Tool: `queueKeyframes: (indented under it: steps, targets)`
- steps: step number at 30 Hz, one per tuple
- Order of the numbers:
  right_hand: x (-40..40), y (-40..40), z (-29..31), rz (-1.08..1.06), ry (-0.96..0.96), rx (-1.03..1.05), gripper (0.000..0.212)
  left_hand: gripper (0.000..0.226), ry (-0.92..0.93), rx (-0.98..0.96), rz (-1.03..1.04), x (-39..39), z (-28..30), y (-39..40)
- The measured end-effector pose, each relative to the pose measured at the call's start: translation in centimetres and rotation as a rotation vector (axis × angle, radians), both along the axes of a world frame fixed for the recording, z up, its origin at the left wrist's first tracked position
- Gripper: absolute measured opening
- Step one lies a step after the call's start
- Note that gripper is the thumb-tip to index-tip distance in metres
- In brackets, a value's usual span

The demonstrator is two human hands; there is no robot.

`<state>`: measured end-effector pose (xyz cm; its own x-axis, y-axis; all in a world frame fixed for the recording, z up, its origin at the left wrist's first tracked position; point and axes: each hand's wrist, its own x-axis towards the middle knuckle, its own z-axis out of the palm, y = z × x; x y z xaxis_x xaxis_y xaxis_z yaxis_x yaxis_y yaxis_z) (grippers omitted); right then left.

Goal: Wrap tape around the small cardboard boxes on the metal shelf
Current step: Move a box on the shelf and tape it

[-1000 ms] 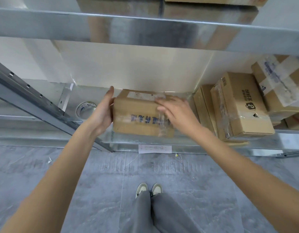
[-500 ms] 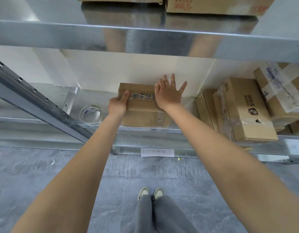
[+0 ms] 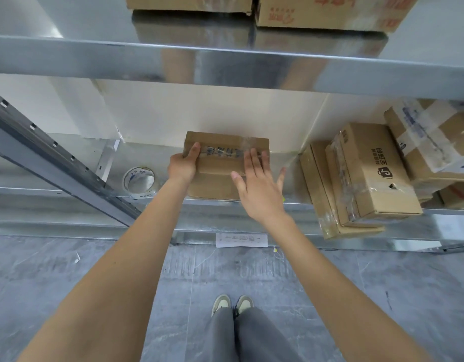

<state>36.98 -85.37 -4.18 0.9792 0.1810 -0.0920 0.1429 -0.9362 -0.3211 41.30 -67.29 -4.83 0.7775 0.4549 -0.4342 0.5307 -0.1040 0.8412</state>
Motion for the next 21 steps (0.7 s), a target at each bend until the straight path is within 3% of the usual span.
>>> queueKeyframes:
  steps: [2, 4, 6, 8, 13, 17, 21]
  targets:
    - [0.3, -0.5, 0.2, -0.092, -0.009, 0.194, 0.059, 0.043, -0.029, -0.01, 0.001, -0.6, -0.2, -0.1]
    - [0.3, -1.2, 0.2, -0.339, -0.07, 0.376, 0.058, 0.038, -0.077, -0.04, 0.004, -1.7, -0.5, -0.1]
    - [0.6, -1.7, 0.2, -0.571, 0.06, 0.641, 0.059, 0.034, -0.132, -0.054, -0.023, -2.9, -0.7, -0.2]
    - [1.0, -1.5, 0.0, -0.654, 0.275, 0.895, 0.063, 0.04, -0.172, -0.03, -0.055, -4.1, -0.6, -0.2]
    - [-1.1, -0.1, -0.1, -0.723, 0.231, 0.942, 0.06, 0.055, -0.213, 0.11, -0.15, -7.4, -0.8, -0.1]
    - [-3.0, -0.9, 0.3, -0.774, 0.184, 1.012, 0.059, 0.068, -0.168, 0.061, -0.155, -9.5, -0.6, -0.3]
    - [-4.8, -2.6, 1.2, -0.753, 0.054, 1.095, 0.06, 0.058, -0.179, 0.01, -0.083, -10.3, 1.2, -0.9]
